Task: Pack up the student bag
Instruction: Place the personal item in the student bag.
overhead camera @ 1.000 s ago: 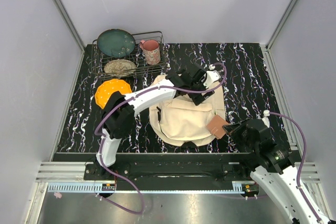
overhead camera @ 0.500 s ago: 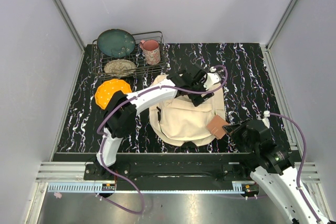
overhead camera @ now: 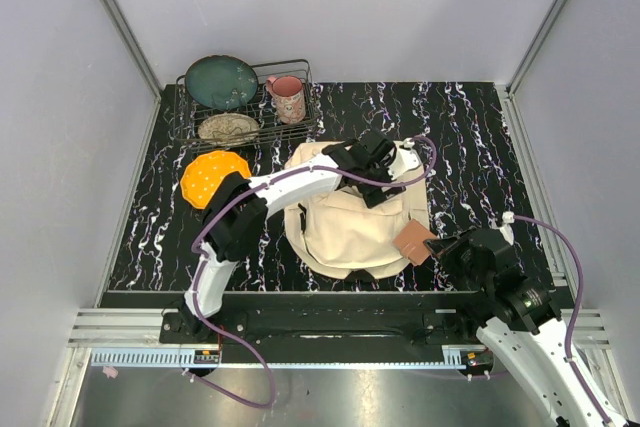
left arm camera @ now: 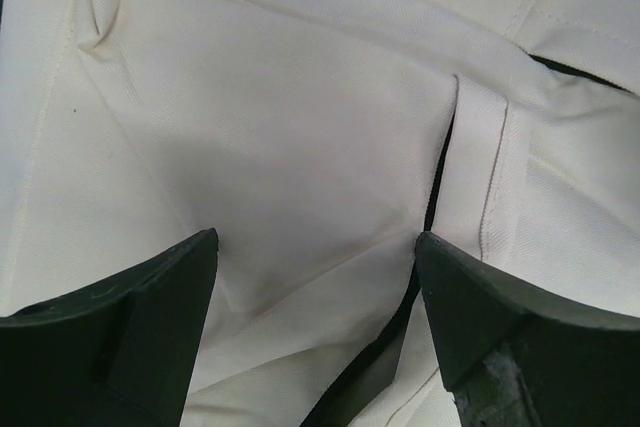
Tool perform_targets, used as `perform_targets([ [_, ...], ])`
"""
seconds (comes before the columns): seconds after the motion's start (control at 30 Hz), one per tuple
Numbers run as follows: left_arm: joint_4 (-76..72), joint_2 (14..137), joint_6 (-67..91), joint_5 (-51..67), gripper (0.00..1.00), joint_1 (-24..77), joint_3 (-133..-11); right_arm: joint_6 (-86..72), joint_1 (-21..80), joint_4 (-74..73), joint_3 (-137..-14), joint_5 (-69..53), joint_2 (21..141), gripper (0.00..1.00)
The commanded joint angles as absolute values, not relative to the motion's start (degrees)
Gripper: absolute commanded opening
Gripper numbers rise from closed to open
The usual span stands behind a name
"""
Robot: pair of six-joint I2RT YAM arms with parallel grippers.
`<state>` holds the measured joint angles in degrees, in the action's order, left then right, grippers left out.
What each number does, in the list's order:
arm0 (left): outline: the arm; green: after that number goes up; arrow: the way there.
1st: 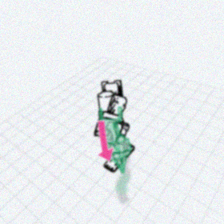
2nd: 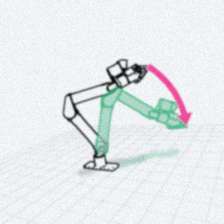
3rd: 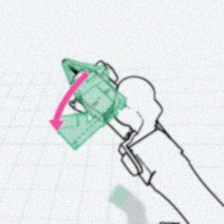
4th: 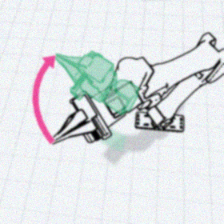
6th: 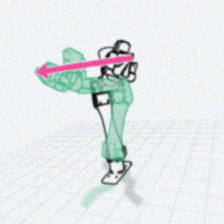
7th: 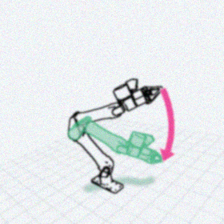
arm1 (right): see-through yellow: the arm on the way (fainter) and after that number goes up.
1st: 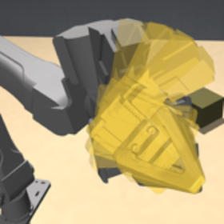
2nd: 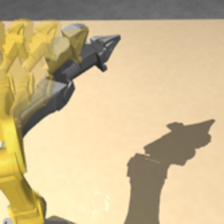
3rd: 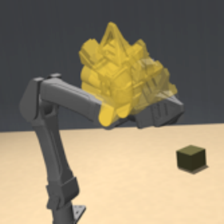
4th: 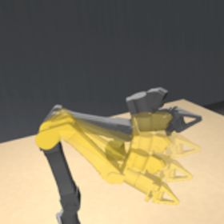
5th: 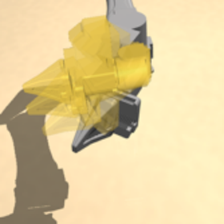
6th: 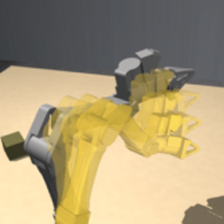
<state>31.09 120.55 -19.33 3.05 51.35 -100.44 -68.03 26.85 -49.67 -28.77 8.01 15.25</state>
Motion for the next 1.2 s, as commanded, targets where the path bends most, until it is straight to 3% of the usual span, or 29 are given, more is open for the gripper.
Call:
perform_targets([
  [0.0, 33.75, 122.96, -21.27, 3.96, 0.83, 52.38, -100.11, -69.17, 26.90, -48.69, -28.65, 9.05, 14.77, 0.05],
  [0.17, 34.01, 124.54, -21.62, 2.03, 0.70, 52.47, -100.37, -69.43, 26.89, -48.69, -28.48, 8.96, 14.59, 0.05],
  [0.4, 34.19, 125.07, -21.36, 0.44, 0.33, 52.38, -100.19, -69.43, 26.98, -48.60, -28.39, 9.23, 14.59, 0.06],
  [0.53, 33.67, 125.68, -20.92, -2.36, 0.01, 52.38, -100.81, -69.35, 26.90, -48.60, -28.56, 9.23, 14.76, 0.06],
  [1.17, 28.83, 117.34, -15.56, -0.35, 0.00, 50.19, -98.70, -69.87, 26.89, -47.73, -28.83, 9.05, 14.94, 0.07],
])
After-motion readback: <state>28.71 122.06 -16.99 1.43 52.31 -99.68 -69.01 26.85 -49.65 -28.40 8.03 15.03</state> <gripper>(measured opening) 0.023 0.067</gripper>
